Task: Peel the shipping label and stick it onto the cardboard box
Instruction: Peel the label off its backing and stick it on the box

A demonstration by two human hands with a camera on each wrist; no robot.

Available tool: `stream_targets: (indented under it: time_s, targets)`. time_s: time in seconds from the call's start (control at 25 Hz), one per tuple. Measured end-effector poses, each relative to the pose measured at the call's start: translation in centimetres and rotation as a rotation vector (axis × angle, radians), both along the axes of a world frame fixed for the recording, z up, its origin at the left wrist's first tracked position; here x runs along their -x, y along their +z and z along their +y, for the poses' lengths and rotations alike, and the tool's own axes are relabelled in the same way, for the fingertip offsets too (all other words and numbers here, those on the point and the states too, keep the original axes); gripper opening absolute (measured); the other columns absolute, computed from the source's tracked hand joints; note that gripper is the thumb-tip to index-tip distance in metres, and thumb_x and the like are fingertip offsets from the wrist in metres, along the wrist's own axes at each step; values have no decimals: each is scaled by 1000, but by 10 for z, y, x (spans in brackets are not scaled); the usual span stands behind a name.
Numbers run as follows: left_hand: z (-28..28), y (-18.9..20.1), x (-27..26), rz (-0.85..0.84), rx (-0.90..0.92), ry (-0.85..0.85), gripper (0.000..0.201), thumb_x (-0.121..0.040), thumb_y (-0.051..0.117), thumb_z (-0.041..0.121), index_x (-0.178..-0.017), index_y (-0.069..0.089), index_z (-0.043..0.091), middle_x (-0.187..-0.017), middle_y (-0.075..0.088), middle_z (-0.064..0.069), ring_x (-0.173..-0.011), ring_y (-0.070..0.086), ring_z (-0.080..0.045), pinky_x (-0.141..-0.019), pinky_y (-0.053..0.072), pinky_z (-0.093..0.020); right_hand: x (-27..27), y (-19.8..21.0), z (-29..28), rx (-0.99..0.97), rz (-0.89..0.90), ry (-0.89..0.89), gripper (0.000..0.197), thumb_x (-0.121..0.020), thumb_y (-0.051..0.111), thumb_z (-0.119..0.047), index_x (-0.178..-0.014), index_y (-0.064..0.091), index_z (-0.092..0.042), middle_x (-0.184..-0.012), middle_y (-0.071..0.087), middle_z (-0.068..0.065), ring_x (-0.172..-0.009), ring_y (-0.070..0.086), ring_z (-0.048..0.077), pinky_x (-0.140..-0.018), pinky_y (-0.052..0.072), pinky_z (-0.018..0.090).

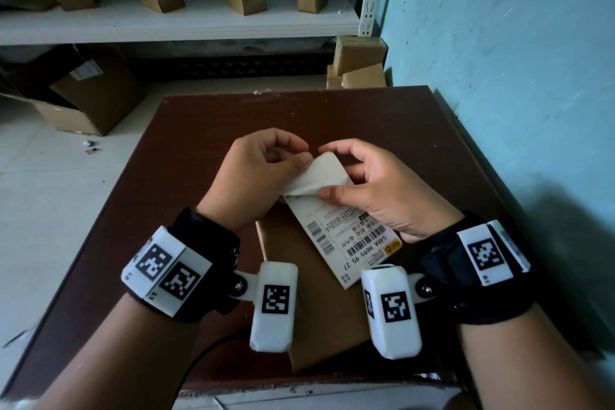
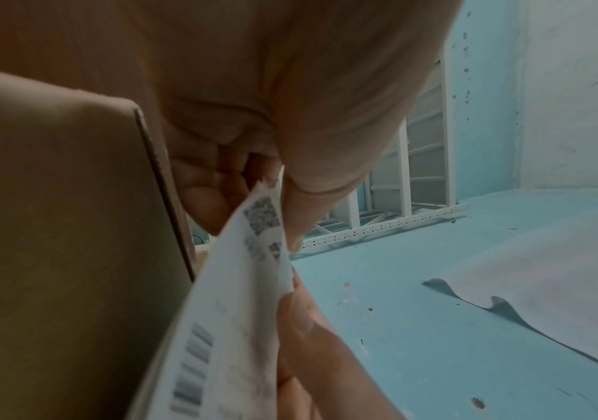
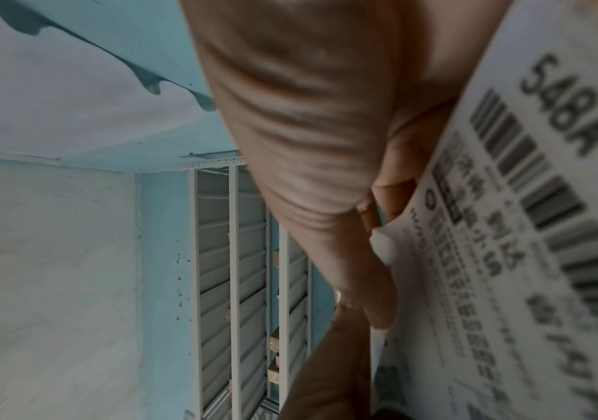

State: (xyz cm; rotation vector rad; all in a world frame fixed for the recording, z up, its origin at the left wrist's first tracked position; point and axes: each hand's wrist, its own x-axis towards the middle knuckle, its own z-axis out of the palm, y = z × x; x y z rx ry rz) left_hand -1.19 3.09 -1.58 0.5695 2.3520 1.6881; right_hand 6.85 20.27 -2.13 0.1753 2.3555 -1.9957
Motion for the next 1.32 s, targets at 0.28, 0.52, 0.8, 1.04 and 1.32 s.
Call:
stream_targets:
  time_s: [0.28,0.52,0.8,1.04,1.32]
  targets:
    - [-3,1,-2,-88,70,-62,12,-85,76,22,-96,72,19,-81,76,-6,-70,71,-18,-62,59,-34,1,-3,2,25,14,-46,53,-83,77,-7,-128,56,-24,-101,77,10,-90,76,26,-81,61,51]
    - [-2,2,0,-114,6,-39,17,-84,76,15,-99,69,13,-81,75,-10,-68,69,-19,-56,58,-30,-1,-1,3,25,62,-22,57,-80,80,-12,-125,50,-31,-102,77,11,-92,75,30,-82,60,52]
    - [1,-1,0,-132,-53,14,17,-81,79,17,-94,69,11,-87,74,-18,-68,68,-22,-55,54,-30,0,-1,1,-119,151,32,10,-88,72,-10,-94,69,-17,-99,73,10,-94,71,31,-86,58,53]
    - [-1,0,2,-219,-132,30,12,-82,78,15,-90,70,12,-82,72,-11,-72,68,-26,-72,57,-44,-2,2,1,-110,140,61,11,-87,73,-14,-98,72,-14,-100,74,10,-97,71,31,-88,58,49]
    - [0,0,2,-191,-139,55,13,-82,78,16,-90,70,11,-82,73,-8,-72,69,-23,-72,58,-42,-4,4,0,-98,156,99,12,-89,71,-22,-99,71,-15,-101,72,20,-97,68,40,-87,56,52]
